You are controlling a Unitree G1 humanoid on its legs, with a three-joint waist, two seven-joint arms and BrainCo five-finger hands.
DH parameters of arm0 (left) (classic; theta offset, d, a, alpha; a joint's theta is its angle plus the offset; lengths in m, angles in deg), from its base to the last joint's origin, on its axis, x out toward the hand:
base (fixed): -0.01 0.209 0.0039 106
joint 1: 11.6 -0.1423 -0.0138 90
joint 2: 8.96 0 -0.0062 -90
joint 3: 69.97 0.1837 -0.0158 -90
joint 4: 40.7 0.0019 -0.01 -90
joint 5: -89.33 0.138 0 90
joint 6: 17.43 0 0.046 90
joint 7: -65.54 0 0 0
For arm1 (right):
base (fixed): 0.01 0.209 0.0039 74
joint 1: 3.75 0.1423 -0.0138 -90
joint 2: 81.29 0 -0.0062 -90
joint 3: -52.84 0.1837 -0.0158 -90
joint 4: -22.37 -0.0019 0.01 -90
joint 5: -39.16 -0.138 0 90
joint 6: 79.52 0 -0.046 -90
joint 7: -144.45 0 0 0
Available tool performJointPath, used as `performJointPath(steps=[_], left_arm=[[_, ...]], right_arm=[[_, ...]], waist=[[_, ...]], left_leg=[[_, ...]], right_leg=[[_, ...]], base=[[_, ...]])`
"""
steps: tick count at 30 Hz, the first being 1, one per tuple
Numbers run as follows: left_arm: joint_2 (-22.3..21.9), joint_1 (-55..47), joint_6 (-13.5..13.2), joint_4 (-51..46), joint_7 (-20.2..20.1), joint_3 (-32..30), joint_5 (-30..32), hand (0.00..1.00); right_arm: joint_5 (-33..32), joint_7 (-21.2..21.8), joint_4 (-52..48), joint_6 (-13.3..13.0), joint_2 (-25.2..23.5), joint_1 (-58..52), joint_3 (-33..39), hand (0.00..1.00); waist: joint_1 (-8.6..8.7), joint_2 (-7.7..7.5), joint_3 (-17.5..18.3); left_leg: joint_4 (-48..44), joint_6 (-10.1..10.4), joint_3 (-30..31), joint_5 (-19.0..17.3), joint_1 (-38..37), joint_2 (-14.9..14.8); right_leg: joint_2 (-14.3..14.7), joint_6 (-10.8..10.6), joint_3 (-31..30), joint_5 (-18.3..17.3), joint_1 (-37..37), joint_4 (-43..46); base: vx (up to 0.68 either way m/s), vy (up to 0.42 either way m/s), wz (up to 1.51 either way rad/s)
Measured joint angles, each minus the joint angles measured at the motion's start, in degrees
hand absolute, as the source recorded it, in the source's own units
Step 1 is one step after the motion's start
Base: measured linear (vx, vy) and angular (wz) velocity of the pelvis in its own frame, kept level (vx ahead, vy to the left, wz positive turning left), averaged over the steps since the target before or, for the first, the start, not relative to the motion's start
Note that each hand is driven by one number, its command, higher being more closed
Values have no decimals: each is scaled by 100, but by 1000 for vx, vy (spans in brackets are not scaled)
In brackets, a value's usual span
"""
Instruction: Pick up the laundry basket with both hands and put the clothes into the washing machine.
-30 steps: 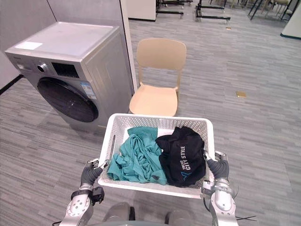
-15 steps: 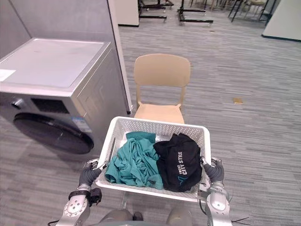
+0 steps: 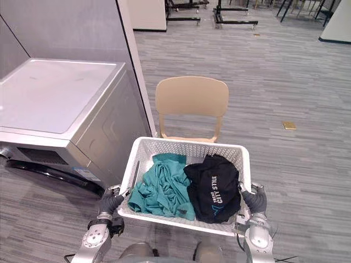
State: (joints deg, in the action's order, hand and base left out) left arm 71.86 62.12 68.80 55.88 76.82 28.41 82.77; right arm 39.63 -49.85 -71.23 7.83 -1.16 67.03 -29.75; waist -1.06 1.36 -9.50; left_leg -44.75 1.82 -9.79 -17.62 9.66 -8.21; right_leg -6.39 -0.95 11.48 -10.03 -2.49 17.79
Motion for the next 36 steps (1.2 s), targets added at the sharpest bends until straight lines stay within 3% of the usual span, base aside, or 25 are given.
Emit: performJointPath(steps=[2, 3, 4, 5, 8, 12, 21, 22, 29, 36], left_arm=[[6, 36, -52, 4, 13, -17, -1, 100], [-2, 57, -60, 2, 15, -16, 0, 100], [27, 120, -60, 52, 21, -28, -1, 100], [101, 250, -37, 99, 74, -38, 0, 100], [154, 707, -37, 108, 175, -101, -1, 100], [158, 1606, -38, 428, 396, -107, -2, 100], [338, 4314, -57, 1807, 944, -5, -4, 100], [390, 4717, -57, 2031, 1011, -10, -5, 0], [414, 5538, -65, 2295, 1134, -276, -9, 0], [-33, 5561, -190, 2375, 1257, -1026, -190, 0]], right_arm=[[14, -48, 109, -30, 2, 129, 0, 100], [14, -58, 230, -53, 34, 182, 0, 100], [11, -64, 368, -69, 21, 272, -7, 100], [15, -74, 545, -57, -65, 365, 3, 100], [14, -205, 566, -57, -152, 688, 32, 100], [17, -452, 840, -62, 7, 1491, 85, 100], [-139, -1088, 1925, -62, 426, 3560, 312, 100], [-215, -1109, 2068, -58, 469, 3882, 354, 0], [-643, -1201, 2279, -54, 561, 4869, 422, 0], [-919, -1097, 2298, -97, 510, 5209, 344, 0]], waist=[[0, 9, -3], [-10, 69, 0], [-45, 75, -62], [-26, -107, -116], [-28, -274, -460], [-124, -304, -731], [-140, -282, -1341], [-134, -284, -1398], [-141, -261, -1669], [-159, -219, -1709]], left_leg=[[982, 30, 409, 37, 193, 23], [1815, 174, 598, 440, 138, -8], [1821, 145, 570, 494, 145, 1], [1890, 53, 455, 535, 196, 138], [1783, -111, 311, 633, 784, 245], [1862, -217, 111, 778, 1523, 291], [1972, -175, 23, 1077, 2371, 237], [1973, -204, 28, 1136, 2508, 218], [1824, -199, 62, 1167, 2809, 93], [1771, -196, 102, 1166, 2876, 53]], right_leg=[[-44, -168, -86, 14, -12, -49], [-13, -352, -189, 1, -96, 19], [-17, -432, -277, -32, -127, 76], [-129, -466, -471, 23, -260, -6], [-234, -503, -547, 302, -762, -174], [-293, -692, -739, 586, -1589, -234], [-228, -653, -861, 935, -2530, -281], [-204, -635, -861, 982, -2671, -284], [-81, -606, -856, 1024, -2933, -189], [-40, -546, -852, 985, -2977, -140]], base=[[169, 229, -19], [157, 290, -35], [78, 189, -33], [80, 212, -18], [33, 208, -12], [-55, 93, -21], [-69, -9, -7], [-46, -43, -3], [-10, -40, -3], [-4, -8, 1]])
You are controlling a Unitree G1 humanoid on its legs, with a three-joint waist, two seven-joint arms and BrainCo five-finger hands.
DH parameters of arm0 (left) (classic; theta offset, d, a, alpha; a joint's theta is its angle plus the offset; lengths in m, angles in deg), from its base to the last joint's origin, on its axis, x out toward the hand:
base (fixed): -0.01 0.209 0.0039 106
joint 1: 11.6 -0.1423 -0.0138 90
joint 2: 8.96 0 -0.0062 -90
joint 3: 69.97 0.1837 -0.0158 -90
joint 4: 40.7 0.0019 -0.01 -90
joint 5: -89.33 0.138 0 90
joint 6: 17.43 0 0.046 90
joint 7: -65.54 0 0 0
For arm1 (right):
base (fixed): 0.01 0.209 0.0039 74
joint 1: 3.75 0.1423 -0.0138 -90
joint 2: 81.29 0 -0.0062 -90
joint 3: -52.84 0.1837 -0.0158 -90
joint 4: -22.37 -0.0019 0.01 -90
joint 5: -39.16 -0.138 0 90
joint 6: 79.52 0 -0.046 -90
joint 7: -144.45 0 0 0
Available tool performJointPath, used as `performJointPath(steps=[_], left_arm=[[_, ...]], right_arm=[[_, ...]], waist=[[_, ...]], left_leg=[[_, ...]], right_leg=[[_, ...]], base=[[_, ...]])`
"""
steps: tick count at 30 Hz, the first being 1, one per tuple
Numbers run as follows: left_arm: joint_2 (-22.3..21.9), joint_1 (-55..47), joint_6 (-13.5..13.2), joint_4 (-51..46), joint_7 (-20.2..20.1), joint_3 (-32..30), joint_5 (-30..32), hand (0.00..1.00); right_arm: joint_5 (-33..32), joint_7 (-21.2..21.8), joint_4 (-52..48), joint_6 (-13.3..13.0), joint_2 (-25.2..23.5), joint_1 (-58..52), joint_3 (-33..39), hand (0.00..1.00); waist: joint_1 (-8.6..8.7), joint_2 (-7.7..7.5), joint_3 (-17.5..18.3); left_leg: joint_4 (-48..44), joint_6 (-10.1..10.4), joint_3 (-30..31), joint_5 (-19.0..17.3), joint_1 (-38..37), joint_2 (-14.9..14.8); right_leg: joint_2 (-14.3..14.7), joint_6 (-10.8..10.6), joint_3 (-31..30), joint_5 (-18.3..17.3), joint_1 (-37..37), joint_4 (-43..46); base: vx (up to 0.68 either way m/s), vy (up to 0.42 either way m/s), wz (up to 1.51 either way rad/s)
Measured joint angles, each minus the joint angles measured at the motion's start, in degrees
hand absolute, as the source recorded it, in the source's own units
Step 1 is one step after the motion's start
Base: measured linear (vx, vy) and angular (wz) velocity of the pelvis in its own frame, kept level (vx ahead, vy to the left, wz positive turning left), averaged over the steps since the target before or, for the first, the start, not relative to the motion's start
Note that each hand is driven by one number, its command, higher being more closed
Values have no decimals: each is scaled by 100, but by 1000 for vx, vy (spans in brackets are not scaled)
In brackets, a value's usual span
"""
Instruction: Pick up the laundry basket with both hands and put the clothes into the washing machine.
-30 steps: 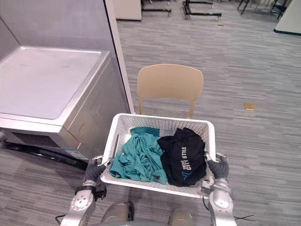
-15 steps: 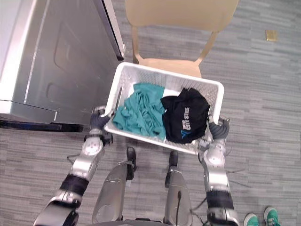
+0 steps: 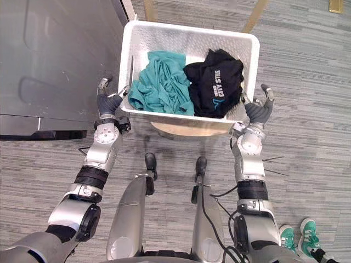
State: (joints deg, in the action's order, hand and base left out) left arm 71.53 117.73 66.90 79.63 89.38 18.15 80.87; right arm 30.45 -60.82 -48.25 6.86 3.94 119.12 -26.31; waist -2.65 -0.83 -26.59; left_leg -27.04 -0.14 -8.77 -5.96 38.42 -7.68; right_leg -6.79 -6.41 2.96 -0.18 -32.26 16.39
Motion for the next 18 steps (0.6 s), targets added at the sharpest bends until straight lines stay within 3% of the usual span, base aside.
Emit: performJointPath(steps=[7, 13, 18], left_arm=[[-145, -445, -8, 171, -75, -568, -99, 0], [-107, -1648, -57, -748, -156, -773, -109, 0], [-184, -3105, -227, -1624, -623, -627, -277, 0]], right_arm=[[-294, 97, -47, -227, -113, -126, 449, 0], [-395, 183, -738, -256, -111, -1499, 878, 0], [-134, 412, -1597, -267, -123, -2997, 887, 0]], waist=[[-27, 21, -26], [-138, 70, -53], [-148, 63, -47]], left_leg=[[12, 24, 11, 11, -125, 6], [224, 82, 82, 33, -644, 58], [467, 216, 129, -52, -1316, 106]], right_leg=[[-10, 78, 9, -145, 15, 282], [-52, 86, 67, -387, 435, 456], [-125, 176, 217, -641, 1061, 462]], base=[[-18, -23, 3], [15, -51, 11], [56, -34, 14]])
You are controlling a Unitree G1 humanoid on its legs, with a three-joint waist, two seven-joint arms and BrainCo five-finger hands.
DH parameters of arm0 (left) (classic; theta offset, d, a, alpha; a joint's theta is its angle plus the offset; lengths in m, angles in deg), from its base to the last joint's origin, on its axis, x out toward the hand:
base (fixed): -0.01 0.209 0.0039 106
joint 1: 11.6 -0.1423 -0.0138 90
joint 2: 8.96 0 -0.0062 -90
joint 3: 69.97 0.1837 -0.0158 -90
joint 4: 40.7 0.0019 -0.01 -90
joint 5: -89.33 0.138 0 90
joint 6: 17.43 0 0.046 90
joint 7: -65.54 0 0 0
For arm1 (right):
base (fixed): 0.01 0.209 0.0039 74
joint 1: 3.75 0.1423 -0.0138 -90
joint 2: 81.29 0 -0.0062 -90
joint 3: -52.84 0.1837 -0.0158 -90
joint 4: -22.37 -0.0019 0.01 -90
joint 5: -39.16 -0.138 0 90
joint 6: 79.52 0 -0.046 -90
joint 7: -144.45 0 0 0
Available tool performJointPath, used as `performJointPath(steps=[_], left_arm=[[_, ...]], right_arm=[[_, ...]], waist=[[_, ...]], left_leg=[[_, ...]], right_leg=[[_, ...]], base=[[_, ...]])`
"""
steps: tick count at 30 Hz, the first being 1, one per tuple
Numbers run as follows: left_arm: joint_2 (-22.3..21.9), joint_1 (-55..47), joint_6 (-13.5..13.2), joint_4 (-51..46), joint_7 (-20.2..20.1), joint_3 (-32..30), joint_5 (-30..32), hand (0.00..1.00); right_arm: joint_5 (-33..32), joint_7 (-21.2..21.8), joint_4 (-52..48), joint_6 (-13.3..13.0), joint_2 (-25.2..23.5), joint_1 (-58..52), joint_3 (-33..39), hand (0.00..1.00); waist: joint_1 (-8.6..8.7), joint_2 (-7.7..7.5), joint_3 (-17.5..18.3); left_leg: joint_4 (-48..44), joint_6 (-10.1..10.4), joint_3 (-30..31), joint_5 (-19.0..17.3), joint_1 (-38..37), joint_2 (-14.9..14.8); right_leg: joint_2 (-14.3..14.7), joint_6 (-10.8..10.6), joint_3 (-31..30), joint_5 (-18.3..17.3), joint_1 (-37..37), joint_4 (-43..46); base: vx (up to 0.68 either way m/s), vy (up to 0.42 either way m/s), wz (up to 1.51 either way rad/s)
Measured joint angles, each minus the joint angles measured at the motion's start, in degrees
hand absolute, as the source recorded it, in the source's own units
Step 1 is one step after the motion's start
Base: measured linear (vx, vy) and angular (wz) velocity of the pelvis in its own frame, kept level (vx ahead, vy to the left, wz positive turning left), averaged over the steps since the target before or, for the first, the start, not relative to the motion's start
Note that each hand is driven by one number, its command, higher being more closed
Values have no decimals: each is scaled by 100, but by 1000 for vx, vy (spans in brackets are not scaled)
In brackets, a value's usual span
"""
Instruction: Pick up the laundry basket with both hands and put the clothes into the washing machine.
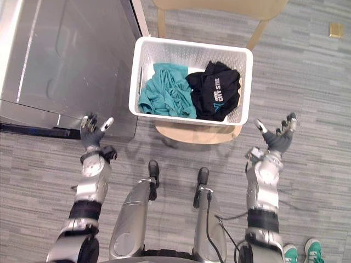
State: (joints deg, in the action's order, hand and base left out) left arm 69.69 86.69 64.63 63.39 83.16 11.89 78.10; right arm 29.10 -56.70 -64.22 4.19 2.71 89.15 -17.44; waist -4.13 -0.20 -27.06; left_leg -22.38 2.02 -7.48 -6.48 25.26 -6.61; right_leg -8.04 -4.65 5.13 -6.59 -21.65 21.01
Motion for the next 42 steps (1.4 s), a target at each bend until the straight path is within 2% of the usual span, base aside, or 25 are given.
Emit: performJointPath(steps=[1, 2, 4, 7, 9, 12, 16, 19, 22, 23, 24, 25, 27, 28, 29, 30, 32, 33, 36, 37, 38, 39, 40, 41, 42], left_arm=[[-1, -259, -10, -94, -97, 59, -13, 0], [-6, -684, -7, -119, -333, 142, -10, 0], [-19, -1082, -2, -67, -520, 233, -10, 0], [-119, -1670, 46, 550, -893, 240, 69, 0], [-174, -1834, 137, 1418, -1102, 229, 234, 0], [-279, -1849, 255, 2374, -1242, 95, 548, 0], [-376, -1850, 273, 3059, -1238, -155, 696, 0], [-353, -1847, 263, 3146, -1232, -216, 704, 0], [-412, -1823, 264, 3147, -1218, -262, 745, 0], [-428, -1816, 246, 3115, -1215, -253, 745, 0], [-429, -1814, 247, 3140, -1209, -252, 746, 0], [-428, -1788, 254, 3148, -1206, -272, 728, 0], [-365, -1677, 261, 3360, -1104, -257, 770, 0], [-353, -1656, 265, 3417, -1088, -256, 814, 0], [-343, -1593, 262, 3504, -1053, -249, 901, 0], [-258, -1509, 266, 3626, -977, -130, 982, 0], [-57, -1443, 267, 3730, -971, 131, 1100, 0], [63, -1390, 268, 3783, -976, 312, 1203, 0], [85, -1377, 265, 3821, -977, 413, 1269, 0], [116, -1379, 259, 3822, -969, 412, 1370, 0], [131, -1411, 264, 3825, -965, 422, 1427, 0], [131, -1432, 265, 3823, -960, 496, 1429, 0], [178, -1414, 264, 3823, -899, 539, 1425, 0], [193, -1400, 264, 3823, -875, 539, 1423, 0], [183, -1380, 262, 3823, -865, 538, 1416, 0]], right_arm=[[19, 51, -53, 0, -30, -229, -5, 0], [141, 226, -13, 3, -106, -615, -15, 0], [200, 368, 74, 1, -202, -1014, -75, 0], [416, 824, 804, 28, -358, -1542, -359, 0], [645, 1121, 1673, 58, -451, -1647, -671, 0], [966, 1376, 2626, 78, -637, -1612, -847, 0], [1066, 1408, 3515, 136, -691, -1429, -896, 0], [1061, 1409, 3882, 155, -742, -1313, -897, 0], [1001, 1364, 4119, 185, -731, -1257, -859, 0], [986, 1354, 4236, 208, -726, -1198, -787, 0], [984, 1348, 4312, 234, -742, -1140, -732, 0], [984, 1345, 4442, 243, -739, -1044, -719, 0], [991, 1224, 4675, 280, -637, -814, -623, 0], [994, 1205, 4690, 280, -587, -729, -630, 0], [995, 1170, 4710, 280, -504, -648, -641, 0], [996, 1125, 4771, 282, -448, -425, -623, 0], [997, 1134, 4804, 272, -535, -238, -633, 0], [998, 1133, 4811, 268, -514, -196, -617, 0], [1026, 1134, 4939, 308, -516, -133, -621, 0], [1051, 1141, 4987, 368, -521, -53, -701, 0], [1065, 1141, 4984, 409, -515, -25, -788, 0], [1068, 1141, 4974, 427, -520, -10, -914, 0], [1067, 1142, 4958, 431, -529, 6, -1065, 0], [1067, 1142, 4956, 432, -530, 8, -1080, 0], [1065, 1141, 4921, 432, -518, 5, -1133, 0]], waist=[[3, 0, 4], [3, -4, 131], [-2, -12, 325], [1, -7, 761], [19, 23, 1145], [6, 61, 1442], [2, 121, 1652], [3, 109, 1691], [24, 90, 1729], [27, 50, 1780], [37, -11, 1787], [24, 4, 1789], [50, -16, 1781], [68, -14, 1781], [84, 11, 1788], [100, 11, 1822], [191, -80, 1843], [189, -136, 1873], [185, -88, 1752], [173, -22, 1656], [190, 74, 1634], [293, 164, 1602], [375, 225, 1545], [374, 225, 1526], [369, 219, 1495]], left_leg=[[50, 18, 13, -15, -144, 13], [112, 42, 50, -47, -320, 47], [211, 54, 75, -59, -490, 76], [369, 31, 118, -82, -960, 172], [445, 31, 173, -81, -1223, 199], [480, 32, 330, -81, -1541, 260], [699, 72, 532, -57, -1837, 288], [829, 137, 654, 4, -1920, 369], [871, 76, 931, 360, -1641, 582], [1119, 117, 865, 734, -1426, 646], [1263, 122, 663, 753, -1335, 619], [1096, 70, 271, 636, -1238, 520], [377, -263, -1036, 209, -1281, 24], [342, -271, -1300, 155, -1386, -152], [458, -165, -1479, 98, -1522, -244], [764, -130, -1462, 100, -1581, -21], [1312, -223, -1305, 419, -1635, 352], [1449, -305, -1218, 500, -1646, 517], [1451, -406, -1157, 375, -1845, 774], [1467, -476, -1147, 304, -1976, 851], [1506, -502, -1113, 288, -2007, 863], [1595, -502, -940, 289, -2019, 864], [1764, -486, -681, 298, -2011, 861], [1818, -455, -624, 319, -2007, 862], [1906, -399, -486, 358, -1976, 863]], right_leg=[[-13, 12, 40, -45, 142, -2], [-33, -27, 115, -132, 322, 1], [-62, -68, 143, -205, 470, -3], [-143, -109, 272, -418, 920, -11], [-193, -121, 437, -499, 1227, -81], [-209, -132, 643, -588, 1716, -234], [-217, -136, 890, -589, 2129, -437], [-243, -138, 1027, -588, 2235, -485], [-450, -211, 1508, -645, 2175, -308], [-645, -197, 1833, -633, 2051, -276], [-719, -148, 2041, -588, 1978, -290], [-767, -140, 2220, -557, 1950, -282], [-1067, -245, 2746, -421, 2092, -180], [-1134, -294, 2817, -393, 2163, -168], [-1203, -405, 2902, -335, 2247, -195], [-1204, -472, 2948, -224, 2288, -433], [-1216, -444, 2925, -64, 2350, -861], [-1283, -418, 2865, -35, 2354, -859], [-1658, -449, 2627, -11, 2321, -224], [-1854, -323, 2409, 38, 2186, 332], [-1918, 174, 2188, 75, 1947, 807], [-1750, 375, 1734, -89, 1629, 1222], [-1202, 93, 1169, -408, 1410, 1338], [-1039, 41, 1036, -503, 1360, 1308], [-640, -34, 751, -662, 1324, 1150]], base=[[105, -42, 18], [122, -41, 19], [146, -42, 19], [184, -47, 17], [206, -61, 22], [94, -47, 30], [24, -34, 28], [-45, 6, 28], [-100, 18, 85], [-134, 36, 128], [-110, 70, 124], [-47, 75, 101], [12, 108, 110], [26, 145, 93], [-14, 225, 63], [-35, 245, 54], [-60, 258, 62], [-56, 233, 64], [-58, 196, 27], [-111, 149, -3], [-147, 146, 11], [-126, 86, 52], [-87, 37, 60], [-67, -24, 68], [-50, -51, 48]])
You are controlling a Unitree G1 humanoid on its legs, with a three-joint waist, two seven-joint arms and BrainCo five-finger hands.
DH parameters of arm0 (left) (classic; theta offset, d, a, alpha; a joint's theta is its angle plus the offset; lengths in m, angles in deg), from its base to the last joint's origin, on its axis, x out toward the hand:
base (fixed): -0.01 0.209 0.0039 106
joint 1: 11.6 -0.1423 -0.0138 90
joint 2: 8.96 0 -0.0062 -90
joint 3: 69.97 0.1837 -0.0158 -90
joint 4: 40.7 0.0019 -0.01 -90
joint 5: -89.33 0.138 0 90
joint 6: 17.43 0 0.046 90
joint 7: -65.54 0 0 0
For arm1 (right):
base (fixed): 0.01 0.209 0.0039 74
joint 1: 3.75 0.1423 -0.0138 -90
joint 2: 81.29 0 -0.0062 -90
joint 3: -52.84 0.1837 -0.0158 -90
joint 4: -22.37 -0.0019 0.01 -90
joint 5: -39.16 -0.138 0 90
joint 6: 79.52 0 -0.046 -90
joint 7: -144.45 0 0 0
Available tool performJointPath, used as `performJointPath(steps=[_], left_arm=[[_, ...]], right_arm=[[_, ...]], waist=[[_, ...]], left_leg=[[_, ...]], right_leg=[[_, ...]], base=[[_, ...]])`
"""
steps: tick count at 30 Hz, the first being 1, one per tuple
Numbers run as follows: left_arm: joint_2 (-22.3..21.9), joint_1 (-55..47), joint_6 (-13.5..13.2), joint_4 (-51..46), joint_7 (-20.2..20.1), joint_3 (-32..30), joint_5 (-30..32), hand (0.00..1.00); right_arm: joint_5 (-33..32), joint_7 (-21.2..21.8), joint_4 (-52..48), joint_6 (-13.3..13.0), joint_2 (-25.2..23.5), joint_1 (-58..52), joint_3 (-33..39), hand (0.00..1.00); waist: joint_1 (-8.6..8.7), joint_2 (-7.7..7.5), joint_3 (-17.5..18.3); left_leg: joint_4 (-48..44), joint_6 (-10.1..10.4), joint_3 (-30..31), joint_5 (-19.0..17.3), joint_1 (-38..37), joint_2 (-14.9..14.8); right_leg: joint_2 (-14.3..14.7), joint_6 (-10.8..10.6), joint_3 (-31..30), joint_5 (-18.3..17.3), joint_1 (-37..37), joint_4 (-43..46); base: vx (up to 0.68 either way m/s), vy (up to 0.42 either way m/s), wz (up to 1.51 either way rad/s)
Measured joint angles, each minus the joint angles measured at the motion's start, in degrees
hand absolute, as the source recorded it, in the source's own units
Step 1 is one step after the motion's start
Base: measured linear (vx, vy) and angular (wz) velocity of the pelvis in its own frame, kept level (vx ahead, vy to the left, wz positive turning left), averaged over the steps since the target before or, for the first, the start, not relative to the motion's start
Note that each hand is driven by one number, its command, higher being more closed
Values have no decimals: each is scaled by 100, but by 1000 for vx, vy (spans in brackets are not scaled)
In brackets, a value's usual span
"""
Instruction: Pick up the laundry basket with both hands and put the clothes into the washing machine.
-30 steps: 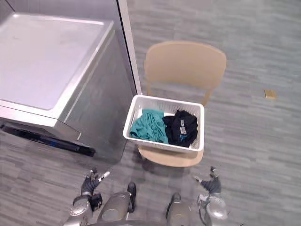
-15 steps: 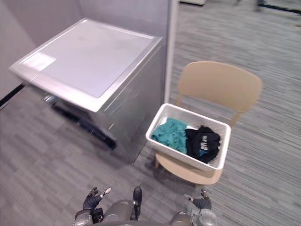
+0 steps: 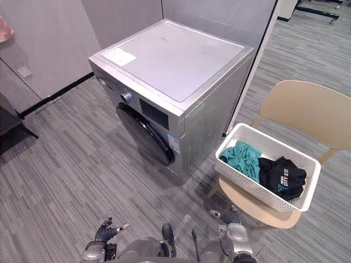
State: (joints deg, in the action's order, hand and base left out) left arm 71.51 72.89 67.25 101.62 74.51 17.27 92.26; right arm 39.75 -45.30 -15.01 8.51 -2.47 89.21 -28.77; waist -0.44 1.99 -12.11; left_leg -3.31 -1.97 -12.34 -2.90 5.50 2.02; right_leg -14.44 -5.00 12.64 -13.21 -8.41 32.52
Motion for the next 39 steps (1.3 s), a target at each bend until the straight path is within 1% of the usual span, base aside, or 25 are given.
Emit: performJointPath(steps=[1, 2, 3, 4, 5, 6, 7, 8, 10, 11, 12, 13, 14, 16, 17, 18, 19, 21, 22, 25, 27, 31, 35, 38, 39], left_arm=[[0, 4, 0, 0, 2, 0, -1, 0], [8, -10, -13, -11, -5, 46, -9, 0], [32, 39, -9, 7, 4, 62, -4, 0], [7, 49, -11, -7, 9, 88, -6, 0], [-46, 30, -28, -4, 18, 85, -7, 0], [-46, 41, -36, -6, 19, 55, -12, 0], [-48, 32, -39, -6, 22, 36, -14, 0], [-53, -14, -40, -3, 35, 37, -19, 0], [-49, -18, -72, -5, 59, 34, -76, 0], [-45, -6, -88, -19, 101, 35, -89, 0], [-50, -11, -98, -18, 108, 35, -111, 0], [-51, -8, -103, -18, 108, 38, -115, 0], [-52, -6, -130, -34, 108, 41, -119, 0], [-70, -5, -147, -73, 107, 64, -121, 0], [-99, -8, -153, -111, 108, 89, -124, 0], [-119, -6, -163, -129, 108, 94, -124, 0], [-158, -12, -179, -204, 110, 103, -129, 0], [-165, -4, -212, -264, 112, 120, -129, 0], [-164, -3, -222, -299, 117, 133, -136, 0], [-166, -1, -278, -405, 140, 257, -285, 0], [-170, -13, -282, -459, 147, 267, -308, 0], [-175, -5, -338, -525, 163, 273, -342, 0], [-174, -4, -397, -622, 234, 278, -345, 0], [-169, 18, -399, -710, 239, 351, -363, 0], [-168, 58, -400, -733, 240, 415, -448, 0]], right_arm=[[0, 0, -21, -1, 0, 2, -16, 0], [0, -1, -119, 2, -6, -11, -57, 0], [0, -2, -279, -6, 18, -4, -129, 0], [-1, -3, -328, -4, 34, 29, -172, 0], [-1, 3, -528, -11, 69, 26, -190, 0], [-2, 7, -704, -30, 40, 13, -244, 0], [-1, 13, -774, -42, 32, 8, -322, 0], [-2, 49, -890, -59, 15, 11, -513, 0], [-1, 122, -956, -142, -11, 57, -725, 0], [-1, 136, -1117, -174, -67, 100, -905, 0], [-1, 140, -1149, -190, -145, 238, -946, 0], [-1, 136, -1148, -191, -175, 314, -952, 0], [-1, 124, -1147, -193, -211, 492, -973, 0], [-2, 111, -1148, -194, -202, 844, -1056, 0], [-2, 89, -1148, -205, -191, 1124, -1070, 0], [-2, 86, -1148, -216, -164, 1256, -1069, 0], [-2, 31, -1148, -233, -46, 1583, -1057, 0], [-1, -60, -1149, -281, 45, 1985, -1044, 0], [2, -165, -1150, -299, 101, 2245, -999, 0], [2, -568, -1150, -336, 452, 2688, -663, 0], [5, -595, -1147, -330, 619, 2828, -726, 0], [3, -678, -1145, -321, 698, 3195, -755, 0], [-3, -768, -1122, -322, 776, 3619, -838, 0], [-28, -835, -872, -320, 922, 3967, -1036, 0], [-119, -835, -710, -313, 992, 4125, -1085, 0]], waist=[[2, -15, -33], [3, -105, -55], [23, -148, -72], [21, -107, -92], [19, -86, -92], [-7, -95, -97], [-33, -85, -94], [-31, -3, -62], [-113, -12, -53], [-207, 5, -63], [-204, 48, -96], [-200, 54, -105], [-224, 89, -141], [-244, 164, -241], [-273, 236, -299], [-320, 267, -322], [-382, 319, -369], [-386, 364, -477], [-391, 379, -561], [-525, 461, -736], [-523, 506, -815], [-527, 646, -936], [-533, 672, -1066], [-594, 690, -1105], [-621, 720, -1140]], left_leg=[[32, 52, 77, 33, 1, 14], [37, 117, 275, 75, 73, 129], [2, 163, 494, 110, 200, 280], [15, 208, 608, 124, 225, 307], [163, 312, 790, 105, 289, 331], [5, 260, 900, 139, 375, 373], [-148, 264, 996, 139, 403, 356], [-150, 223, 1099, 299, 419, 298], [-54, 248, 1212, 421, 434, 297], [30, 301, 1305, 548, 513, 299], [105, 242, 1404, 756, 558, 308], [144, 226, 1439, 793, 583, 322], [180, 158, 1506, 850, 634, 350], [196, 76, 1592, 935, 668, 391], [219, 72, 1630, 943, 690, 404], [233, 75, 1632, 948, 702, 405], [240, 90, 1636, 960, 784, 405], [243, 111, 1680, 979, 887, 412], [250, 121, 1696, 993, 940, 410], [250, 125, 1702, 997, 996, 407], [251, 129, 1711, 1000, 1016, 406], [255, 113, 1749, 1063, 1162, 406], [302, 109, 1783, 1146, 1240, 409], [304, 92, 1864, 1213, 1354, 416], [302, 93, 1908, 1215, 1370, 420]], right_leg=[[206, 0, -132, -42, -4, -146], [499, -22, -381, -92, 48, -510], [509, 274, -384, -339, 70, -657], [489, 239, -289, -383, 66, -663], [478, 234, -85, -382, 70, -812], [375, 235, 154, -351, 93, -848], [363, 250, 258, -350, 101, -810], [402, 263, 400, -440, 128, -730], [435, 253, 490, -446, 136, -799], [454, 233, 550, -429, 109, -846], [462, 236, 655, -428, 78, -864], [453, 255, 685, -419, 48, -861], [445, 267, 719, -415, -2, -855], [434, 269, 739, -423, -3, -857], [433, 263, 738, -428, -15, -859], [433, 262, 733, -430, -37, -859], [435, 273, 728, -441, -122, -850], [420, 312, 736, -469, -247, -739], [413, 315, 717, -471, -341, -642], [411, 344, 645, -493, -454, -525], [410, 346, 624, -494, -495, -476], [412, 346, 626, -494, -632, -451], [417, 347, 626, -494, -720, -443], [432, 349, 638, -493, -804, -442], [439, 350, 657, -493, -805, -439]], base=[[-60, -87, 78], [-50, -113, 97], [-42, -112, 98], [-17, -81, 96], [11, -38, 87], [28, -26, 84], [75, -73, 79], [78, -96, 62], [81, -89, 42], [109, -66, 33], [109, -61, 37], [122, -59, 34], [118, -64, 32], [106, -67, 30], [67, -49, 16], [69, -61, 10], [53, -66, 8], [38, -80, 14], [11, -93, 11], [0, -75, 2], [-9, -64, 2], [-29, -57, 5], [-54, -36, 5], [-69, -29, 7], [-75, -30, 10]])
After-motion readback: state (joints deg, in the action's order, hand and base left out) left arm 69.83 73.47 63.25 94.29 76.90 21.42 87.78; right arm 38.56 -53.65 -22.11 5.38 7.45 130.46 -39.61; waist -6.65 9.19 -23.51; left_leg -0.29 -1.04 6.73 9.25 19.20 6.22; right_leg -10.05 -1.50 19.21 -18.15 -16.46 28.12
